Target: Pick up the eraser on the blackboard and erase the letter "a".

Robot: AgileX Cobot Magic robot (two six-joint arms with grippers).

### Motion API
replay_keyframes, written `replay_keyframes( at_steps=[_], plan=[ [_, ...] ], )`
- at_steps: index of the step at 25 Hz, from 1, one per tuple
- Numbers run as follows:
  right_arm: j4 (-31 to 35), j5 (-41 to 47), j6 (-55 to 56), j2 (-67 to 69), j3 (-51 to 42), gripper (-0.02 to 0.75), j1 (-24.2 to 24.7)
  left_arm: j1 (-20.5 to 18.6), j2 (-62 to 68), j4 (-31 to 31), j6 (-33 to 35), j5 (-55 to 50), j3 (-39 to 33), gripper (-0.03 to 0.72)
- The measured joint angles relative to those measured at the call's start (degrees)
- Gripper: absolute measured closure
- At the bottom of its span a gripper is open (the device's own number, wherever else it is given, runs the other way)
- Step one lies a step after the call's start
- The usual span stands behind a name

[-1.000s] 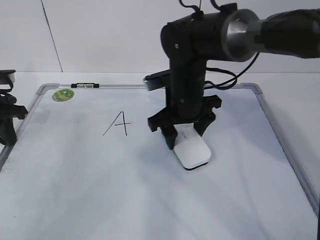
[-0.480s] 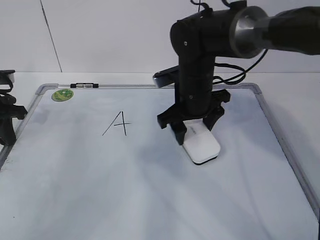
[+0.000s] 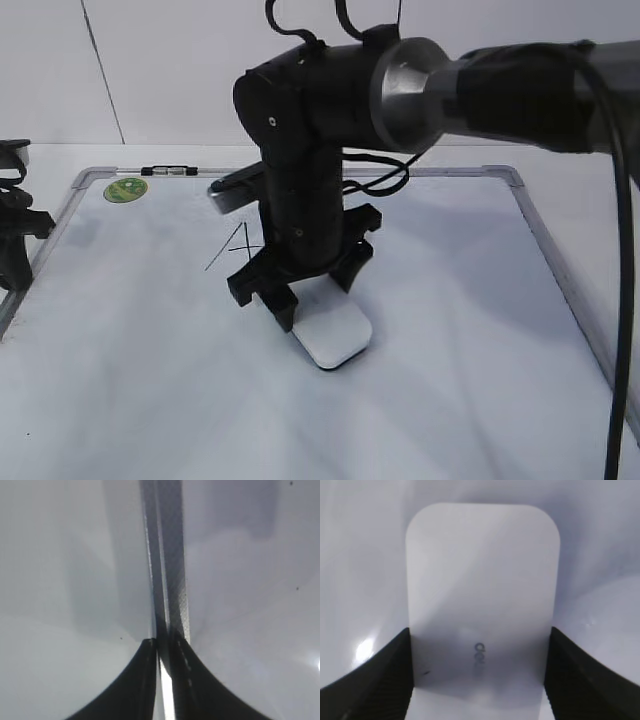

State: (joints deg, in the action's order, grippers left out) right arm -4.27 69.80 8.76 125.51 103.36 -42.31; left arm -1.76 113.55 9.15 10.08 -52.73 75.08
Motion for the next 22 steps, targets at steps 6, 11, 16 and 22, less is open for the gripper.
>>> replay_keyframes(
  at_steps=[6, 11, 16, 22],
  plan=[
    [-3.0, 0.1, 0.0, -4.9, 4.9, 0.167, 1.3, 0.0, 0.0, 0.0, 0.0, 0.0, 0.0, 0.615],
    [-4.8, 0.6, 0.0, -9.1, 5.3, 0.167, 4.5, 0.0, 0.0, 0.0, 0.0, 0.0, 0.0, 0.615],
    [-4.9, 0.7, 0.0, -10.2, 4.1, 0.167, 9.8, 0.0, 0.0, 0.0, 0.0, 0.0, 0.0, 0.615],
    [-5.4, 0.8, 1.6, -13.3, -2.3, 0.167, 16.6, 0.0, 0.0, 0.0, 0.0, 0.0, 0.0, 0.615]
  ],
)
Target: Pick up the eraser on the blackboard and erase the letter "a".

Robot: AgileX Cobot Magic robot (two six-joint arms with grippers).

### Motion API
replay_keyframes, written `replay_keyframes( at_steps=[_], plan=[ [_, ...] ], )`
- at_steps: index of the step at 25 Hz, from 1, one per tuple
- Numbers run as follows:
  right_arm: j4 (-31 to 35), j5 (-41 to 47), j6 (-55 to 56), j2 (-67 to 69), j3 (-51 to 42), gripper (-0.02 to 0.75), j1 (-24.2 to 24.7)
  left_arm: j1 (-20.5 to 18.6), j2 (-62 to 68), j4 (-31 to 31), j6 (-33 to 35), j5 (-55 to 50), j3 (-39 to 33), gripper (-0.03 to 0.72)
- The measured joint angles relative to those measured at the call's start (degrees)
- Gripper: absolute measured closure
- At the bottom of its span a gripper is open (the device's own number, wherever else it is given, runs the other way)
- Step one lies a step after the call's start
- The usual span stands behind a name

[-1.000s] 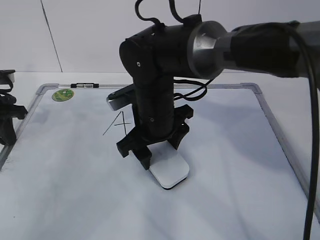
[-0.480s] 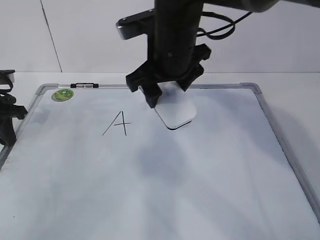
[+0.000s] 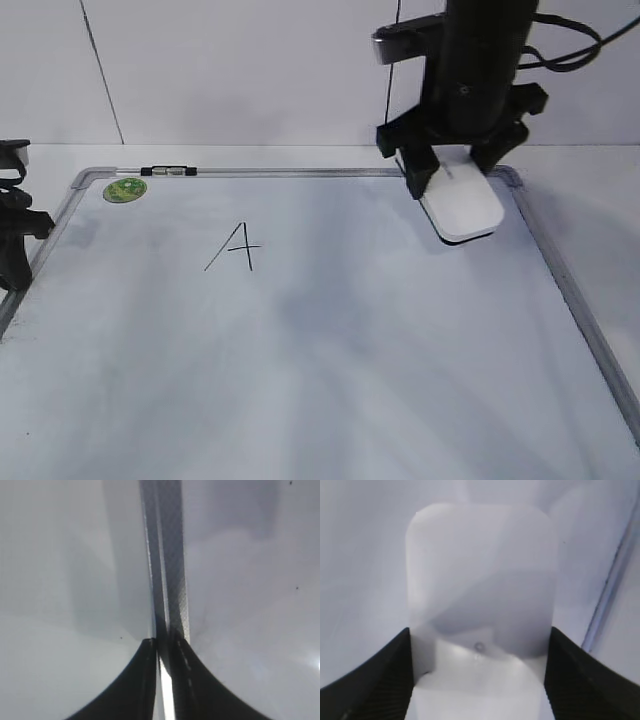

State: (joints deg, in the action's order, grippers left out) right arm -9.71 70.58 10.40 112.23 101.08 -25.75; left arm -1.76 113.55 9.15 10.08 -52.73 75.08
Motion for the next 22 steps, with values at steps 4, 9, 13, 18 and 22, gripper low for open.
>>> replay_keyframes(
  at_steps=[4, 9, 13, 18, 22],
  plan=[
    [-0.1, 0.0, 1.0, -2.9, -5.8, 0.167, 4.6, 0.0, 0.0, 0.0, 0.0, 0.0, 0.0, 0.615],
    [-0.4, 0.0, 2.3, -7.1, -14.0, 0.167, 9.0, 0.0, 0.0, 0.0, 0.0, 0.0, 0.0, 0.615],
    [0.0, -2.4, 2.7, -8.1, -19.2, 0.167, 10.1, 0.0, 0.0, 0.0, 0.0, 0.0, 0.0, 0.615],
    [2.9, -7.2, 2.8, -8.1, -22.4, 0.167, 11.7, 0.0, 0.0, 0.0, 0.0, 0.0, 0.0, 0.615],
    [4.4, -8.3, 2.6, -7.1, -22.4, 0.167, 15.4, 0.0, 0.0, 0.0, 0.0, 0.0, 0.0, 0.615]
  ],
)
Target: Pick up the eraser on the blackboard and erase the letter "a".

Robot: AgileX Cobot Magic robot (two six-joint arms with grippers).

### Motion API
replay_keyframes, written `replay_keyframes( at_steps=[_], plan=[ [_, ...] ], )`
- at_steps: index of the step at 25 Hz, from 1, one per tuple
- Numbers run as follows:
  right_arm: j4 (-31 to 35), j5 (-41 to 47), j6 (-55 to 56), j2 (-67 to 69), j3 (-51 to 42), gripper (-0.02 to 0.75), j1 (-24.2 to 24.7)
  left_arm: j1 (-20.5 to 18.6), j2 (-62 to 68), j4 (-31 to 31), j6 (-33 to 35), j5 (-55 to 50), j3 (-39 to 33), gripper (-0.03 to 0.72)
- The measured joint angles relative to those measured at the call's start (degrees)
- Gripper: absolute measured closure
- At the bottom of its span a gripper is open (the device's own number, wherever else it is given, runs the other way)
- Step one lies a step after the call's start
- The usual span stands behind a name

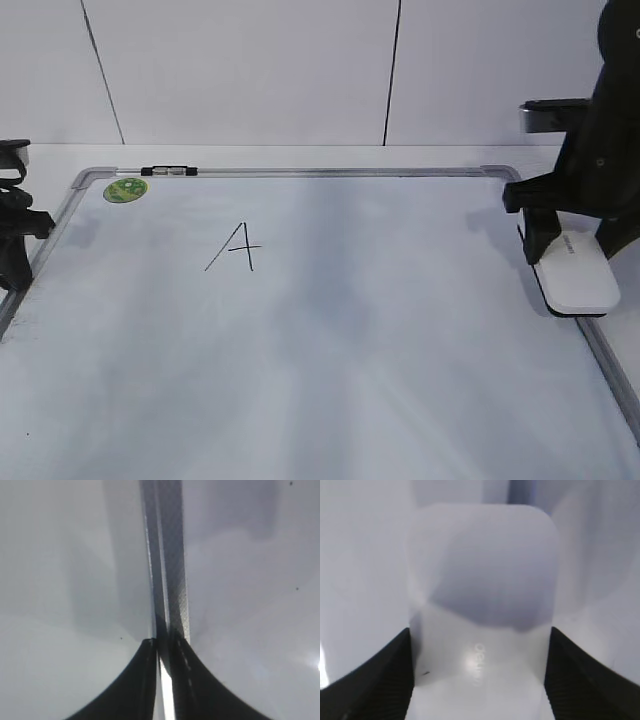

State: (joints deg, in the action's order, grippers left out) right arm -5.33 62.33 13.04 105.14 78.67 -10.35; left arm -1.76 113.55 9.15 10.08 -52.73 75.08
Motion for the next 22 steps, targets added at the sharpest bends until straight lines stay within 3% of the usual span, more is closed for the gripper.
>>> replay_keyframes(
  at_steps=[8, 22],
  plan=[
    [3.9, -2.0, -2.8, 1.3, 0.0, 0.167, 1.5, 0.0, 0.0, 0.0, 0.0, 0.1, 0.0, 0.615],
    [2.6, -3.3, -3.2, 4.6, 0.0, 0.167, 1.5, 0.0, 0.0, 0.1, 0.0, 0.1, 0.0, 0.615]
  ],
)
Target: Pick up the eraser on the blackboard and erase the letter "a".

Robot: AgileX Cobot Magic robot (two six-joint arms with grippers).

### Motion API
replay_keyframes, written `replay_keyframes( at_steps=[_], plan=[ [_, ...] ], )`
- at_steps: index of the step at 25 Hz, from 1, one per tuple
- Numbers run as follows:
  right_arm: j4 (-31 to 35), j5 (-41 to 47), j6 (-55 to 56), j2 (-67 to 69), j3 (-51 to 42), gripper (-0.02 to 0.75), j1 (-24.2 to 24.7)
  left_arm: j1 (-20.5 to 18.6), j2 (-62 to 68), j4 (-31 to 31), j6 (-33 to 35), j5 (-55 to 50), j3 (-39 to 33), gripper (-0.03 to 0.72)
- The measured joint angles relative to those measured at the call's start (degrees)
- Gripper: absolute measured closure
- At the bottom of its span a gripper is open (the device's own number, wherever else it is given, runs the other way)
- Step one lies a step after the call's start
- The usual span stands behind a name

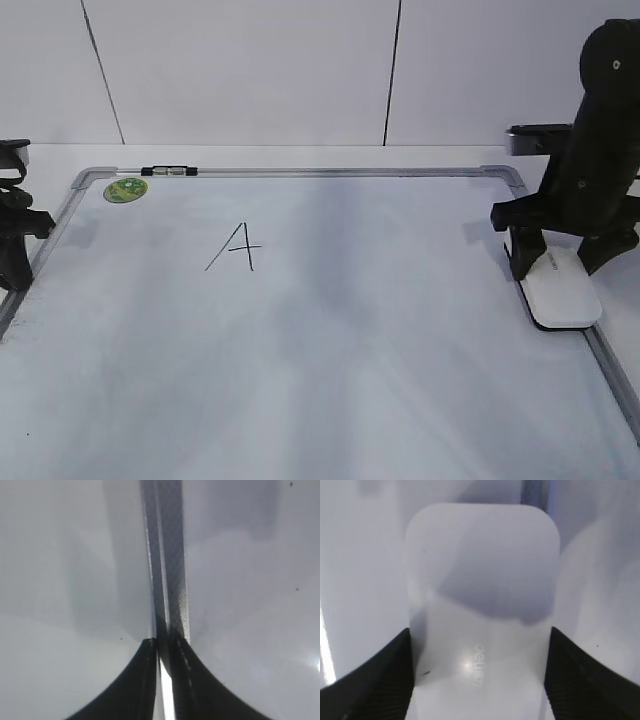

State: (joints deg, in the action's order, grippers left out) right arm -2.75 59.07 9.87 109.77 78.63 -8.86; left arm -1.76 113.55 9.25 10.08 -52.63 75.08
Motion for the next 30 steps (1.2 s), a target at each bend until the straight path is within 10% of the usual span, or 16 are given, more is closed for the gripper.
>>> replay_keyframes(
  at_steps=[30],
  plan=[
    [1.6, -0.6, -0.1, 0.0, 0.2, 0.113, 0.0, 0.0, 0.0, 0.0, 0.0, 0.0, 0.0, 0.615]
  ],
)
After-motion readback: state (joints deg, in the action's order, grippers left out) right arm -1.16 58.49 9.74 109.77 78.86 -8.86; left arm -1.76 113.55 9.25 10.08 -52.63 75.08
